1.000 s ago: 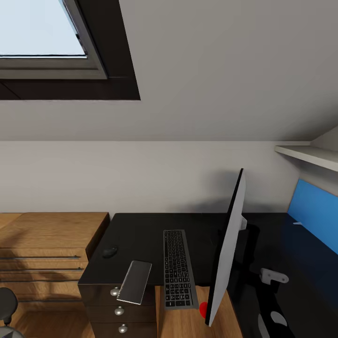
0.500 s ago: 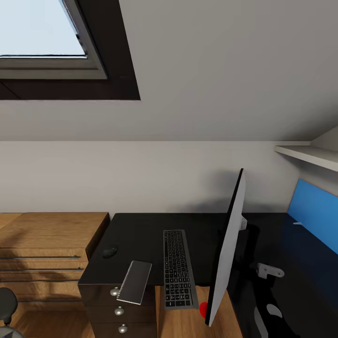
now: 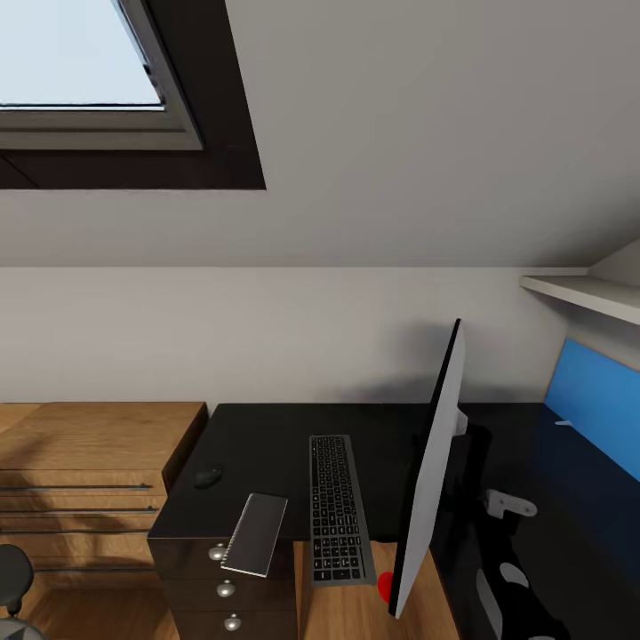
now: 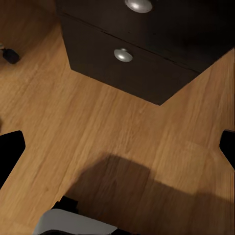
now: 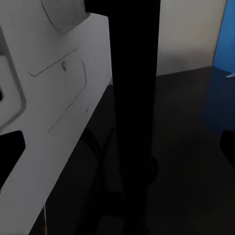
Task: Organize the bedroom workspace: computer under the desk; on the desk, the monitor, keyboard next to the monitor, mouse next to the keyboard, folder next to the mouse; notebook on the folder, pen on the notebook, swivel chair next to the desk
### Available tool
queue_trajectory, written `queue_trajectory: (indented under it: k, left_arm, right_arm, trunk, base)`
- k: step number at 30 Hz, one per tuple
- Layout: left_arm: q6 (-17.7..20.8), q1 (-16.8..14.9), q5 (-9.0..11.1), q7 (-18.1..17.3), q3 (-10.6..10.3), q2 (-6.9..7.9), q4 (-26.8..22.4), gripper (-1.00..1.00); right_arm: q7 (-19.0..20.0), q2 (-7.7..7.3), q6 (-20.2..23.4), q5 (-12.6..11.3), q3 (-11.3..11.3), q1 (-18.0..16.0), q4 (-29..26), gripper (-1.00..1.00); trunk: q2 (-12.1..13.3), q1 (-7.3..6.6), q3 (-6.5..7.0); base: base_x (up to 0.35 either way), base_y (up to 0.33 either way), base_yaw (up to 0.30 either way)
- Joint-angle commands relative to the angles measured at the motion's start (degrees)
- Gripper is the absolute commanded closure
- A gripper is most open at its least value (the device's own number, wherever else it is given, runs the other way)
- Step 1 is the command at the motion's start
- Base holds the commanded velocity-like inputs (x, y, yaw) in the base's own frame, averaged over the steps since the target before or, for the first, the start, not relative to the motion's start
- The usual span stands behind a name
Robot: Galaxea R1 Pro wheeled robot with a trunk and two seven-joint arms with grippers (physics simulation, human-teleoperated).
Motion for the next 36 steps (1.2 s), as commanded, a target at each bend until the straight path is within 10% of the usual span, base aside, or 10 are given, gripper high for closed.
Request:
queue_trajectory:
  k: [1,17,36]
  left_arm:
    - [-0.24,-0.02,0.58,0.48,-0.43,0.06,-0.2,-1.0]
    - [0.01,0.0,0.84,0.72,-0.19,0.01,-0.54,-1.0]
    - [-0.03,-0.01,0.94,0.67,0.02,0.02,-0.14,-1.0]
  right_arm:
    - [-0.1,0.07,-0.17,0.61,-0.36,-0.07,0.07,-1.0]
    - [-0.16,-1.39,-0.26,0.54,-0.4,-0.18,3.03,-1.0]
    - [-0.25,-2.39,-0.26,0.52,-0.41,-0.18,3.43,-1.0]
  trunk:
    - [-0.03,0.02,-0.02]
    - [-0.03,0.02,-0.02]
    - [-7.65,4.19,-3.43]
  base:
    - [0.0,0.0,0.0]
    - [0.0,0.0,0.0]
    - [0.0,0.0,0.0]
